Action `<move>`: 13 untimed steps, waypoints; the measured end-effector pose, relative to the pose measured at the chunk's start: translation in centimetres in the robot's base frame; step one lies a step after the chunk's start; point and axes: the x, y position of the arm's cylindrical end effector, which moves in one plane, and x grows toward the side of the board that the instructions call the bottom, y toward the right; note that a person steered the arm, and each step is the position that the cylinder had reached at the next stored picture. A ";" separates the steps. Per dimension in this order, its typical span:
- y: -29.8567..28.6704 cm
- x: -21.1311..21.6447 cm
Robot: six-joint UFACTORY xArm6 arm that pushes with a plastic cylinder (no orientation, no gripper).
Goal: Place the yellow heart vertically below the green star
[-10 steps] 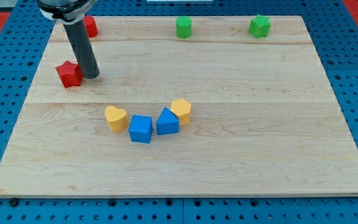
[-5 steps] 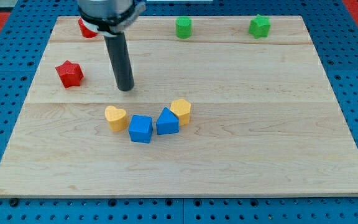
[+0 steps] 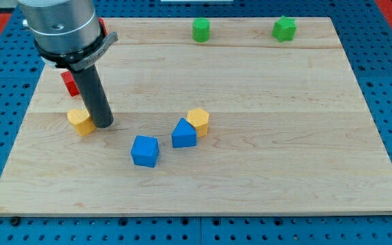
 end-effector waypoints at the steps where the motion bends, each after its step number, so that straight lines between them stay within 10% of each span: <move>1: 0.0 -0.2; 7: -8.9 5.2; 13: 12.4 -13.9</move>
